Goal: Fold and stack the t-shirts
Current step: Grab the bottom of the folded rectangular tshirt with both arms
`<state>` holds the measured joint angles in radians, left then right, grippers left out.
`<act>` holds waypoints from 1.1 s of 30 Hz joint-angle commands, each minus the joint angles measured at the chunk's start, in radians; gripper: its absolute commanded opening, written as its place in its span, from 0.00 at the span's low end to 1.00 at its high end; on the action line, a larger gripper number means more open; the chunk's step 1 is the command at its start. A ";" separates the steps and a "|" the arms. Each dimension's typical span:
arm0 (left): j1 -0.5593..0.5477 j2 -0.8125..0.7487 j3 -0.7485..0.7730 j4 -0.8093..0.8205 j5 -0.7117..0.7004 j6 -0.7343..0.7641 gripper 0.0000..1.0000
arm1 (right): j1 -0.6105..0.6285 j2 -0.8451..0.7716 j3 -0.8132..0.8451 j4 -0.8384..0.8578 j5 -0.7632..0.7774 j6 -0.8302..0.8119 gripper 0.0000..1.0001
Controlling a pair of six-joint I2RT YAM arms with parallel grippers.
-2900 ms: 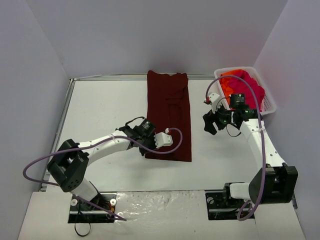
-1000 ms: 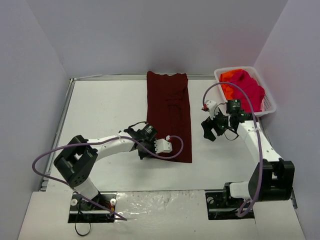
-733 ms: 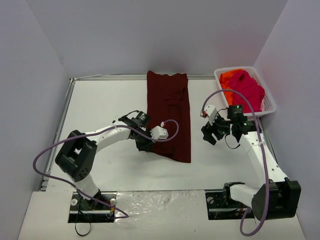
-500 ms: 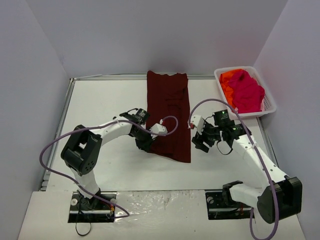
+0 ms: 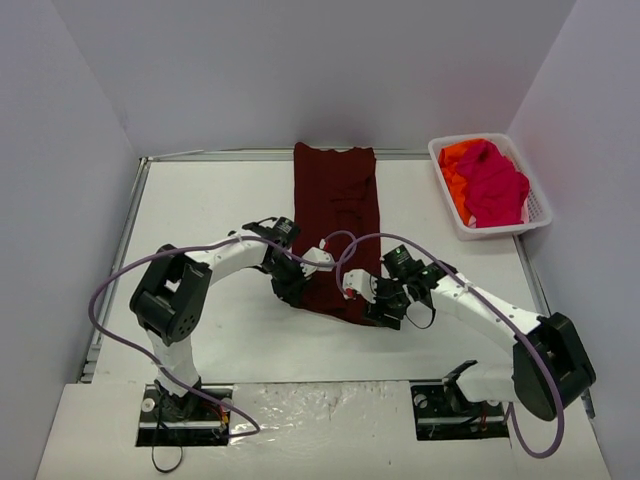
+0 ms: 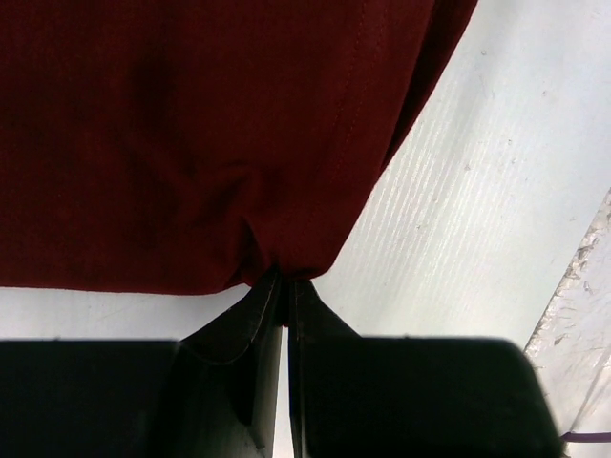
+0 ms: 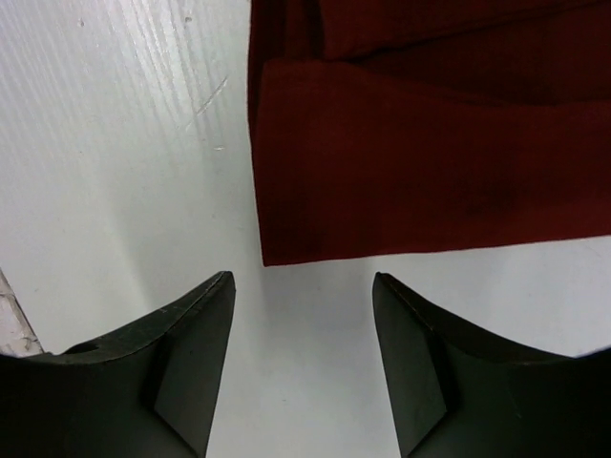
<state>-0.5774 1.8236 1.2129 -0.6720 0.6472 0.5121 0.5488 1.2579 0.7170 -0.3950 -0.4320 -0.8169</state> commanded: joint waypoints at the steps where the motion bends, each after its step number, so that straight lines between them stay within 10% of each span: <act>1: 0.010 0.006 0.039 -0.029 0.031 -0.004 0.02 | 0.031 0.034 -0.016 0.036 0.044 -0.008 0.56; 22: 0.024 0.009 0.027 -0.031 0.037 0.000 0.02 | 0.108 0.287 0.009 0.097 0.102 0.001 0.52; 29: 0.025 -0.007 0.025 -0.031 0.032 0.003 0.02 | 0.105 0.238 0.022 0.065 0.105 0.027 0.08; 33: 0.028 -0.032 0.030 -0.041 0.031 0.003 0.02 | 0.100 0.187 0.054 0.010 0.093 0.024 0.00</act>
<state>-0.5549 1.8439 1.2175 -0.6823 0.6582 0.5110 0.6491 1.4876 0.7429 -0.2710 -0.3450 -0.8047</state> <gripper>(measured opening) 0.035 0.034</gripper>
